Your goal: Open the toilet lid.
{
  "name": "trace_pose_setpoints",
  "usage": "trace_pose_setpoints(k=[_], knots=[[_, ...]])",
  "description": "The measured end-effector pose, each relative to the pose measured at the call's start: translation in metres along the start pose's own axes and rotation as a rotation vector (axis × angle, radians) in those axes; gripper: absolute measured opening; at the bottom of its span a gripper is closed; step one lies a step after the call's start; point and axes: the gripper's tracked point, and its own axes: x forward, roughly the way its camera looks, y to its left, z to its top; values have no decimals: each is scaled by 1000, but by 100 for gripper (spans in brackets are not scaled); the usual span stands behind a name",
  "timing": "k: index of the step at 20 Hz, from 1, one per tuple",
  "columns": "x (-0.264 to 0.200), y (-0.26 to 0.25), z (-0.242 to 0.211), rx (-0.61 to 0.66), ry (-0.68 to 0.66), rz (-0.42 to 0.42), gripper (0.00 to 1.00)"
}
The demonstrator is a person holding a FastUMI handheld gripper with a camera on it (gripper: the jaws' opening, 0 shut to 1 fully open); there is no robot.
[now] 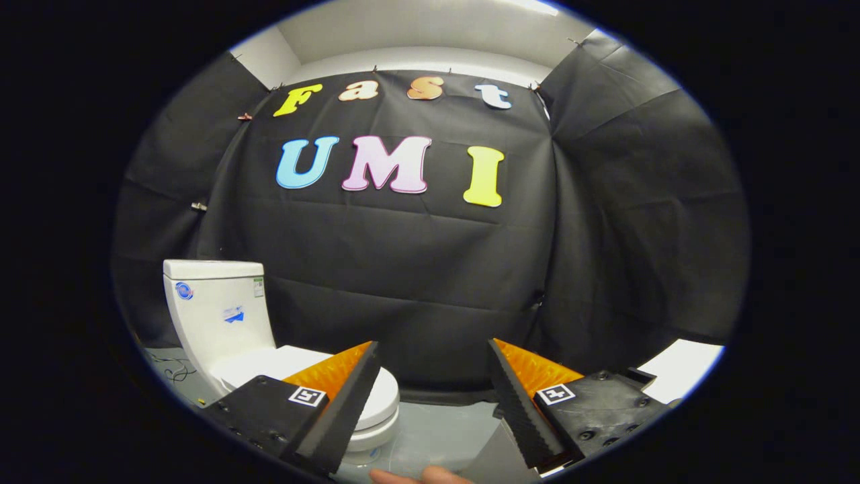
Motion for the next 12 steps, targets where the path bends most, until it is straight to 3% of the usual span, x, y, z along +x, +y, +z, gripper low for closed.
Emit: trace_pose_setpoints(k=[9, 12], knots=[[11, 22, -27, -14, 112, 46, 97], [15, 46, -39, 79, 203, 125, 96]])
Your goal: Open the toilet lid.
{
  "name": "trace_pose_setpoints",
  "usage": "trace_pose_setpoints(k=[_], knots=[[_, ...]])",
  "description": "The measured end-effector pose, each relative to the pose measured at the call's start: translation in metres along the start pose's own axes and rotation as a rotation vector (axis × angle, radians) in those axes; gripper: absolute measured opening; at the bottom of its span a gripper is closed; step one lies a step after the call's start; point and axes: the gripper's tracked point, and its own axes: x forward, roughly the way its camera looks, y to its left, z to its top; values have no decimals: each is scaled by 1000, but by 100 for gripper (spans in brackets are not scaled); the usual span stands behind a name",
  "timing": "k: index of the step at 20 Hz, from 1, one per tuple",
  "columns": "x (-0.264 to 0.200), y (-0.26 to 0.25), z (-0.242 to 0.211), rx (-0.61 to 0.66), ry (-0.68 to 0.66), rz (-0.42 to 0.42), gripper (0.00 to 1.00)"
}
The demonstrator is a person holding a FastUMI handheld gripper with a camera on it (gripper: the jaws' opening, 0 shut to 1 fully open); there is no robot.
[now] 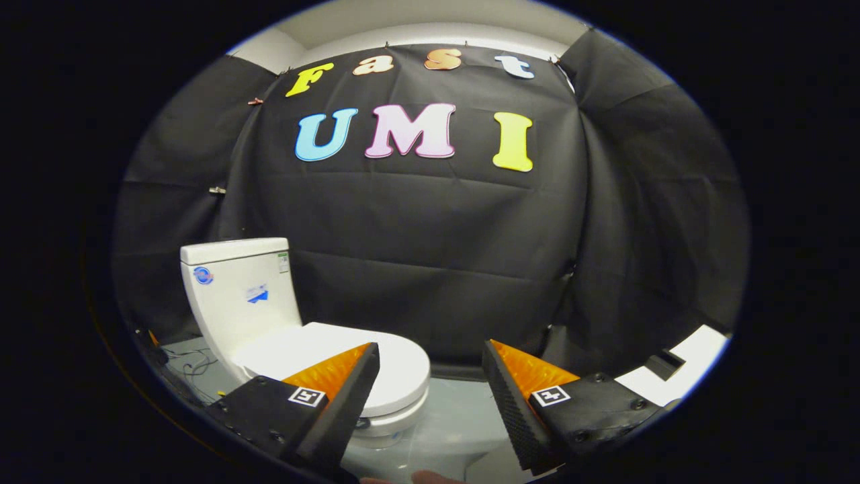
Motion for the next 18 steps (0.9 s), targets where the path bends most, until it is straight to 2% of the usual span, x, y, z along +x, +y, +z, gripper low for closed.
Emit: trace_pose_setpoints(k=[2, 6, 8, 11, 13, 16, 18], knots=[[12, 12, -20, 122, 120, 54, 96], [35, 17, -62, 347, 292, 68, 97], [40, 31, -84, 437, 390, 112, 95], [47, 46, -130, 494, 552, 139, 95], [52, 49, -169, 517, 685, 106, 96], [58, 59, -203, 626, 840, 91, 96], [64, 69, -216, 676, 893, 106, 96]])
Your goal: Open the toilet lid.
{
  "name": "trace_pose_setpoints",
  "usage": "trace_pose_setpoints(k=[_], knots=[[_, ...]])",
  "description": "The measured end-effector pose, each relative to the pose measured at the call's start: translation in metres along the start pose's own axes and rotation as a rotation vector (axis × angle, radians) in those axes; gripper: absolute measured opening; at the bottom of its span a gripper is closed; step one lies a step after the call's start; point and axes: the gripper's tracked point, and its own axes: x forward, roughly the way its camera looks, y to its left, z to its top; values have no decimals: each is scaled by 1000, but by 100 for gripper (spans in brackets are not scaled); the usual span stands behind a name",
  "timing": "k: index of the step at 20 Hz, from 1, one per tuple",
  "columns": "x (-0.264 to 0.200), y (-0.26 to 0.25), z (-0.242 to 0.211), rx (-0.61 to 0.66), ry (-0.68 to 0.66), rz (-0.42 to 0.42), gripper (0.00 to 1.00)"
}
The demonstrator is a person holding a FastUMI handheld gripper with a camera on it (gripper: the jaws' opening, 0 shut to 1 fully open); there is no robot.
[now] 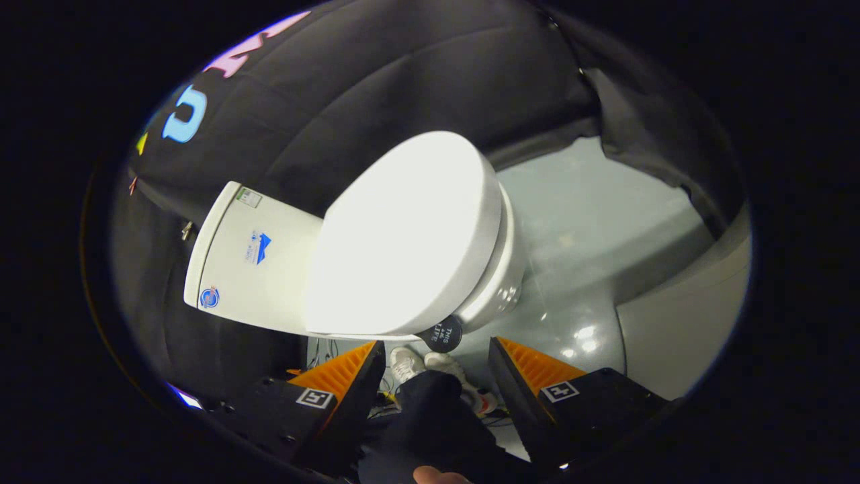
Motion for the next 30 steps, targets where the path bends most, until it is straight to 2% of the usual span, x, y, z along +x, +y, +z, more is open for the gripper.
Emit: trace_pose_setpoints(k=[2, 3, 5, 9, 10, 11, 13, 14, 16, 17, 21, 22, 23, 26, 28, 29, 30], knots=[[15, 6, -9, -20, 45, 37, 96], [22, 1, -12, -55, 48, 19, 88], [30, -1, -18, -100, 64, 10, 88], [50, -3, -17, -48, 69, 26, 88], [52, -3, -16, -48, 75, 38, 84], [55, -5, -21, -67, 96, 37, 68], [61, -9, -23, -123, 93, 32, 50], [60, -8, -24, -141, 85, 44, 45], [59, -10, -19, -159, 65, 61, 46], [58, -10, -22, -157, 70, 66, 35], [59, -11, -23, -163, 69, 95, 35], [49, -11, -13, -90, 44, 109, 35], [53, -10, -16, -48, 61, 121, 14], [51, -4, -18, -10, 85, 197, 14], [53, 1, -17, 23, 75, 169, 9], [54, 3, -18, -2, 66, 152, 5], [47, 4, -20, -41, 61, 144, 5]])
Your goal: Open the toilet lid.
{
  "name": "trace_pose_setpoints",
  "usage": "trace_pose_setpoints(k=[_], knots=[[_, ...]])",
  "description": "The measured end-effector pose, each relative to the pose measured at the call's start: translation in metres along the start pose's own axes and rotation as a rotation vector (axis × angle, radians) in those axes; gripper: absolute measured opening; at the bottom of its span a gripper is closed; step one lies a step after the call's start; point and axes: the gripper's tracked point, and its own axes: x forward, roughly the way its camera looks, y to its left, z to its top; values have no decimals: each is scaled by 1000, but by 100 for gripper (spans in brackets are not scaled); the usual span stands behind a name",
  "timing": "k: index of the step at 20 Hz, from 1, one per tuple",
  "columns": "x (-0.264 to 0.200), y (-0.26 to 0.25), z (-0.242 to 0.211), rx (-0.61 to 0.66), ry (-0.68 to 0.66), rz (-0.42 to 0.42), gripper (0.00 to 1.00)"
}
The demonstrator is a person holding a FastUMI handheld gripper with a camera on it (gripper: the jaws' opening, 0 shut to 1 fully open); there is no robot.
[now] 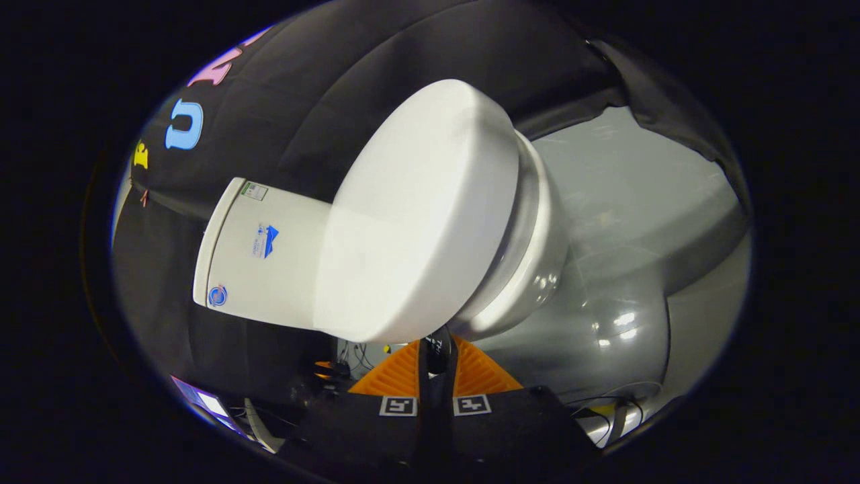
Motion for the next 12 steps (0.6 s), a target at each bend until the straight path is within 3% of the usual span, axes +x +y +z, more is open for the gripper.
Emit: trace_pose_setpoints(k=[4, 7, 12], knots=[[-24, 20, 14, -95, -43, 20, 5], [-38, 39, 23, -207, -75, -15, 5], [-66, 105, 40, -404, -167, -12, 5]])
